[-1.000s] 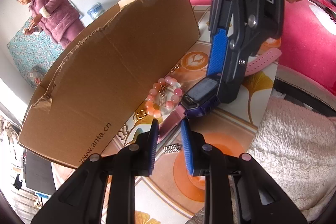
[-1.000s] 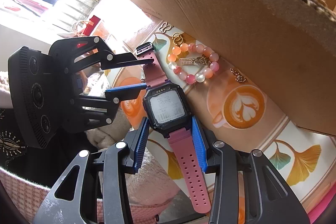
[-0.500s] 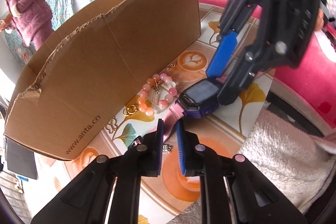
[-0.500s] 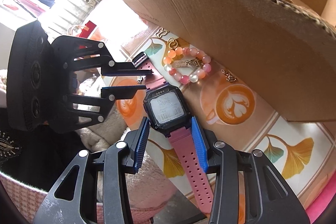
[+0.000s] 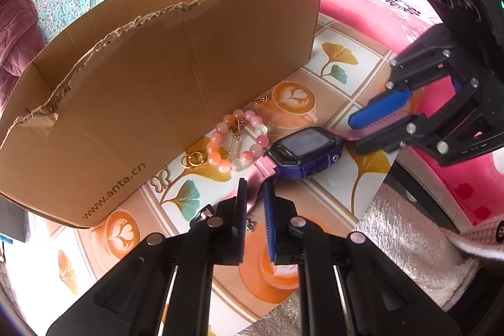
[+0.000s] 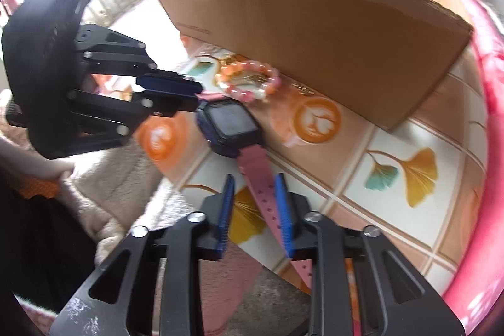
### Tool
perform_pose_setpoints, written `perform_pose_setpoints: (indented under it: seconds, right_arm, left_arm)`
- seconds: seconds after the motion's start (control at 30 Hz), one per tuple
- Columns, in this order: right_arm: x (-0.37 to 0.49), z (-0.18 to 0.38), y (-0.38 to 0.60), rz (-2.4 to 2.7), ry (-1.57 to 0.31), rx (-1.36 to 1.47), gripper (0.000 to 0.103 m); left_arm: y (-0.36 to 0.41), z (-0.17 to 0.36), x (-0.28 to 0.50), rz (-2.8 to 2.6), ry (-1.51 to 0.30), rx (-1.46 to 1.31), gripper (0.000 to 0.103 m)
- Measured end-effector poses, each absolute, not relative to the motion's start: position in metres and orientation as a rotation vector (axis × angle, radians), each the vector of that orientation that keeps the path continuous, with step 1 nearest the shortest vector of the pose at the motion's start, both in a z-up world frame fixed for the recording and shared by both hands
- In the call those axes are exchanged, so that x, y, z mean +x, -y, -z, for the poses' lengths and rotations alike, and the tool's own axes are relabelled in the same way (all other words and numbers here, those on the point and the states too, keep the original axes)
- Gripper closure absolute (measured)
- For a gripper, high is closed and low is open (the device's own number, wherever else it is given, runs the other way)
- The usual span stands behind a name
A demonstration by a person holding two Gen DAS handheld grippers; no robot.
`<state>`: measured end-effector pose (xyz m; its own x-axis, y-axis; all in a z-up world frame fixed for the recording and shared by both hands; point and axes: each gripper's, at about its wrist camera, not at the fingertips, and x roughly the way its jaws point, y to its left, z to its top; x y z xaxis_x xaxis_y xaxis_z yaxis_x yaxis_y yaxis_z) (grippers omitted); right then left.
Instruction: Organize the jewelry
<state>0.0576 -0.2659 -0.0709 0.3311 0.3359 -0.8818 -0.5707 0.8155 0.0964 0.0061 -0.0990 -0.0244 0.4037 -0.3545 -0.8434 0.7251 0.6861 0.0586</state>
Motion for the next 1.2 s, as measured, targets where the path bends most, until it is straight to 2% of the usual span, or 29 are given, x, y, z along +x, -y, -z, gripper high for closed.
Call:
perform_pose_setpoints:
  seconds: [0.07,0.17,0.47,0.67,0.8,0.9,0.97,1.2]
  right_arm:
    - [0.054,0.067,0.27,-0.562,-1.048,-0.223,0.095]
    - [0.045,0.061,0.272,-0.513,-0.993,-0.228,0.101]
    - [0.032,0.033,0.273,-0.465,-0.901,-0.216,0.102]
    - [0.017,-0.025,0.27,-0.463,-0.806,-0.255,0.102]
    - [0.041,-0.067,0.258,-0.502,-0.762,-0.275,0.102]
    - [0.088,-0.084,0.25,-0.548,-0.81,-0.267,0.102]
    - [0.131,-0.082,0.248,-0.582,-0.908,-0.231,0.102]
    - [0.245,-0.02,0.234,-0.549,-1.218,-0.197,0.102]
  left_arm:
    - [0.098,0.024,0.003,0.702,-0.909,0.459,0.095]
    - [0.095,0.021,0.001,0.7,-0.892,0.438,0.098]
    - [0.086,-0.002,-0.009,0.699,-0.847,0.365,0.101]
    - [0.073,-0.05,-0.021,0.71,-0.755,0.313,0.101]
    - [0.059,-0.091,0.002,0.699,-0.707,0.254,0.101]
    - [0.055,-0.112,0.041,0.677,-0.739,0.21,0.101]
    - [0.055,-0.115,0.077,0.664,-0.795,0.179,0.101]
    - [0.061,-0.078,0.197,0.662,-1.114,0.062,0.101]
